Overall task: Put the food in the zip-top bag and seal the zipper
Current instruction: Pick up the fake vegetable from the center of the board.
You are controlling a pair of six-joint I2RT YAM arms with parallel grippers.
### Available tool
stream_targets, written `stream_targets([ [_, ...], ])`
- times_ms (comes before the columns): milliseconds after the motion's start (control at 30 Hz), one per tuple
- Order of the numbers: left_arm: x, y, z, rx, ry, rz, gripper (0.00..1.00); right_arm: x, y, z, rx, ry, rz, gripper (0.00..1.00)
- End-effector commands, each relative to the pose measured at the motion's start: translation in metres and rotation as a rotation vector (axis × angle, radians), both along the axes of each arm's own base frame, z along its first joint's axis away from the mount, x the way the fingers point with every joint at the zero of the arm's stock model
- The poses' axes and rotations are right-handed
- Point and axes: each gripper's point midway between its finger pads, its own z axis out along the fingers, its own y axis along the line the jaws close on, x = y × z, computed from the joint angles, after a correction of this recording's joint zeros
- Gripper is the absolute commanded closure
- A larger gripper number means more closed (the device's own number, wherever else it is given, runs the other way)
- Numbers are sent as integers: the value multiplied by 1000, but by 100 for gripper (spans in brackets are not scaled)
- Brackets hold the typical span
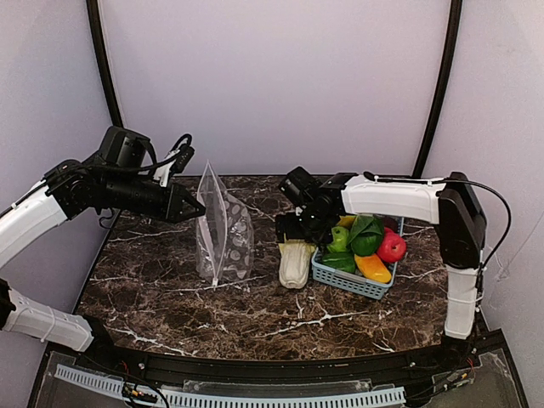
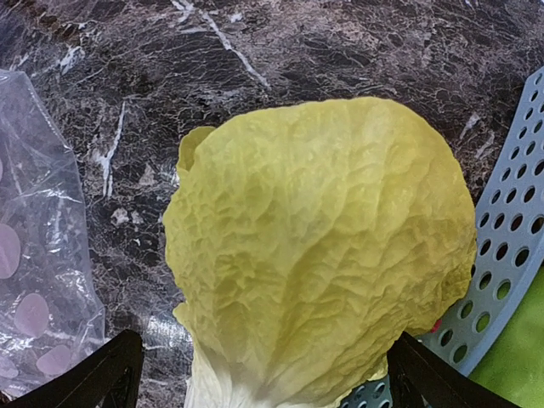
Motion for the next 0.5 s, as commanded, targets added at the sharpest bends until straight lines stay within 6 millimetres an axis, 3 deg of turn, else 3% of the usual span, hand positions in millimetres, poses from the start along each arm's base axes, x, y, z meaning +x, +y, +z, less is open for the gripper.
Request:
stream_targets([
  [0,-4,3,2,-18,-2,-5,99,9,-9,-11,-68,14,-49,1],
  [467,-6,2,7,-42,-6,-10,99,31,3,-56,-172,47,-57,1],
])
